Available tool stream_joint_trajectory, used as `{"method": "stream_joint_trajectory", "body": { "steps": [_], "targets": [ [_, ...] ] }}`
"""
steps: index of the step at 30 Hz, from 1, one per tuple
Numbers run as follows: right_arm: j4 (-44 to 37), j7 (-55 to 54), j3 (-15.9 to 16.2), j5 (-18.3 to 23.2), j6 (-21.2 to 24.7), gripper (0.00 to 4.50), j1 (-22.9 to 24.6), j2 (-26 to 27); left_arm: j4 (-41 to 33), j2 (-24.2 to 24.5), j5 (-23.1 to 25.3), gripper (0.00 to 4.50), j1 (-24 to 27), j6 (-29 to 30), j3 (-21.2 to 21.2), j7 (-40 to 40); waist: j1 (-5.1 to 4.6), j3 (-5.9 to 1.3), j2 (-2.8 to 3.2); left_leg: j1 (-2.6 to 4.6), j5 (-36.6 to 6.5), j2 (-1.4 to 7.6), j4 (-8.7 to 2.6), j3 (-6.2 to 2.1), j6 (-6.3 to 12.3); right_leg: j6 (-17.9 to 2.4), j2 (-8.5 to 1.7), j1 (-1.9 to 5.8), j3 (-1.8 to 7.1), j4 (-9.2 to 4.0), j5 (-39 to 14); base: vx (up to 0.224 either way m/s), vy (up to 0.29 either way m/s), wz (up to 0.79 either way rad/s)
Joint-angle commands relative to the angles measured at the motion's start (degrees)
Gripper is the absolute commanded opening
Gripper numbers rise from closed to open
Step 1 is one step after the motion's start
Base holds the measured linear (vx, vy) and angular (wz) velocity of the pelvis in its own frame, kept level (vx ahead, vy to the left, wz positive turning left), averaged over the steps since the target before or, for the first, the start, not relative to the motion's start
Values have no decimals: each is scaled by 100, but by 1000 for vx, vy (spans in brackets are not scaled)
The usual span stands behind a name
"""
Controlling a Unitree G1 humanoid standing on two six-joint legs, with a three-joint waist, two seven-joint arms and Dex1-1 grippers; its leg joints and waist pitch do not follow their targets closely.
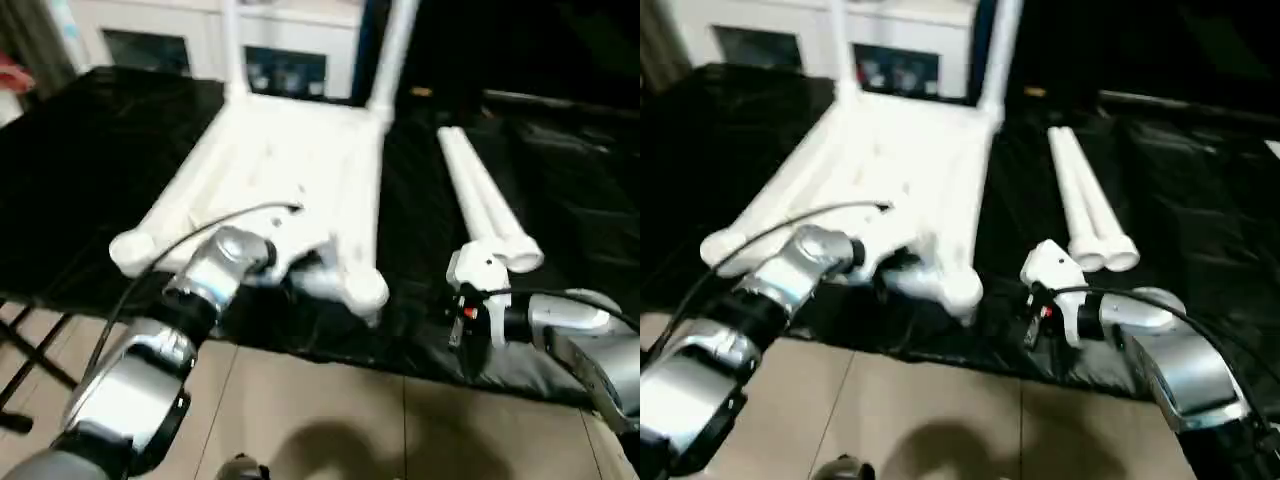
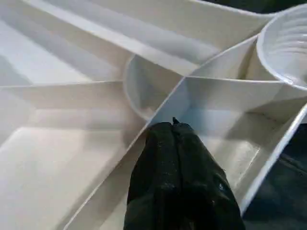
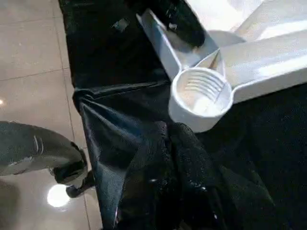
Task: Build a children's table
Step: Rotate table base
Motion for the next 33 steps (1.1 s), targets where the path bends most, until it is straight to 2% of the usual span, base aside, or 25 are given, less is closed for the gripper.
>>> {"method": "stream_joint_trajectory", "body": {
  "steps": [1, 4, 5, 6, 7, 8, 9, 10, 12, 13, 15, 17, 18, 19, 20, 24, 26, 27, 28, 30, 33],
  "targets": [
    [-235, -107, -211, 92, 47, 3, 54, 69, -425, 78, -200, 0, 63, -123, 263, -136, 25, -424, 45, 127, -1427, 137, -369, -129, -40, -905, -390, 268, 243, -535, -1255, 0, 0, 0],
    [-400, -219, -355, 229, 149, 3, 162, 134, -1171, 88, -647, 0, 367, -151, 530, -538, 37, -440, 23, 108, -1223, 169, -373, -129, 6, -1143, -398, 286, 243, -448, -742, 0, 0, 0],
    [-472, -290, -424, 290, 195, 3, 219, 185, -1609, 75, -881, 0, 559, -41, 656, -677, 29, -441, 40, 108, -1186, 181, -372, -119, 23, -1234, -394, 273, 245, -430, -590, 0, 0, 0],
    [-550, -374, -488, 338, 221, 3, 295, 238, -2046, 45, -1130, 0, 759, 139, 796, -717, 35, -442, 54, 114, -1202, 193, -375, -126, 22, -1281, -403, 276, 243, -419, -547, 0, 0, 0],
    [-550, -374, -488, 338, 221, 3, 295, 238, -2046, 45, -1130, 0, 759, 139, 796, -717, 28, -441, 37, 116, -1214, 195, -372, -110, 37, -1321, -398, 273, 247, -408, -506, 0, 0, 0],
    [-610, -510, -557, 342, 222, 3, 365, 308, -2516, 13, -1404, 0, 969, 358, 947, -723, 18, -431, 45, 119, -1275, 167, -367, -93, 52, -1274, -372, 256, 242, -438, -642, 0, 0, 0],
    [-592, -1028, -766, 305, 220, 19, 426, 613, -3158, -117, -1754, 33, 1297, 621, 1261, -339, 17, -440, 46, 116, -1253, 187, -373, -102, 25, -1277, -398, 277, 249, -413, -610, 0, 0, 0],
    [-586, -1070, -783, 301, 221, 30, 428, 640, -3196, -127, -1771, 41, 1317, 636, 1284, -303, 3, -423, 29, 101, -1244, 210, -389, -101, 2, -1330, -418, 254, 252, -404, -619, 0, 0, 0],
    [-397, -2046, -1151, 157, 192, 38, 402, 1256, -3771, -385, -1771, 41, 1688, 706, 1725, 634, -43, -420, 23, 114, -1355, 168, -378, -79, -7, -1242, -375, 226, 245, -457, -913, 0, 0, 0],
    [-357, -2357, -1273, 140, 189, 54, 415, 1486, -3917, -481, -1676, 64, 1829, 642, 1879, 1040, -69, -402, -69, 97, -1358, 159, -381, -76, -9, -1126, -375, 237, 241, -481, -1164, 0, 0, 0],
    [-322, -2877, -1451, 126, 41, 67, 432, 1896, -4119, -707, -1528, 80, 2094, 556, 2220, 1726, -109, -382, -64, 110, -1450, 150, -390, -71, -67, -818, -360, 200, 248, -548, -1704, 0, 0, 0],
    [-317, -3028, -1504, 140, -1, 76, 433, 2021, -4203, -783, -1538, 85, 2182, 584, 2335, 1891, -146, -377, -45, 119, -1546, 135, -410, -86, -114, -598, -348, 191, 243, -589, -2017, 0, 0, 0],
    [-294, -3181, -1531, 116, -80, 76, 445, 2136, -4310, -840, -1585, 85, 2316, 604, 2415, 1964, -178, -371, -103, 109, -1546, 138, -413, -79, -115, -549, -340, 184, 247, -600, -2035, 0, 0, 0],
    [-135, -3631, -1612, 31, -417, 97, 462, 2468, -4533, -839, -1596, 106, 2732, 612, 2474, 1973, -194, -364, -76, 115, -1581, 143, -426, -89, -137, -485, -352, 160, 247, -610, -2134, 0, 0, 0],
    [-121, -3795, -1609, -80, -562, 105, 502, 2572, -4663, -845, -1486, 117, 2905, 533, 2500, 2145, -237, -356, -79, 104, -1654, 141, -441, -92, -160, -427, -352, 138, 246, -622, -2241, 0, 0, 0],
    [-164, -3963, -1485, -410, -938, 131, 659, 2672, -4934, -882, -1283, 137, 3176, 273, 2656, 2636, -286, -384, -61, 131, -1672, 155, -449, -93, -206, -343, -291, 130, 262, -595, -1765, 0, 0, 0],
    [-147, -4061, -1552, -438, -1007, 139, 692, 2730, -4793, -966, -1164, 149, 3130, -210, 2782, 2991, -301, -374, -80, 98, -1633, 147, -465, -100, -177, -385, -285, 161, 253, -583, -1526, 0, 0, 0],
    [-148, -4079, -1559, -453, -1025, 145, 699, 2732, -4796, -974, -1157, 158, 3134, -228, 2786, 3019, -299, -376, -53, 110, -1649, 148, -467, -108, -169, -384, -289, 162, 252, -588, -1495, 0, 0, 0],
    [-151, -4108, -1562, -481, -1051, 160, 708, 2730, -4817, -979, -1150, 165, 3145, -211, 2781, 3045, -313, -384, -75, 108, -1620, 145, -462, -99, -161, -392, -288, 171, 255, -577, -1379, 0, 0, 0],
    [-125, -4133, -1585, -482, -1127, 171, 727, 2713, -4910, -1037, -1200, 177, 3190, -40, 2769, 3038, -321, -384, -39, 105, -1554, 143, -460, -96, -166, -418, -284, 172, 263, -558, -1238, 0, 0, 0],
    [-81, -4246, -1671, -486, -1248, 202, 802, 2765, -5078, -1108, -1371, 201, 3346, 204, 2708, 2924, -320, -390, -48, 96, -1482, 135, -444, -76, -149, -484, -291, 179, 274, -544, -1080, 0, 0, 0]
  ]
}}
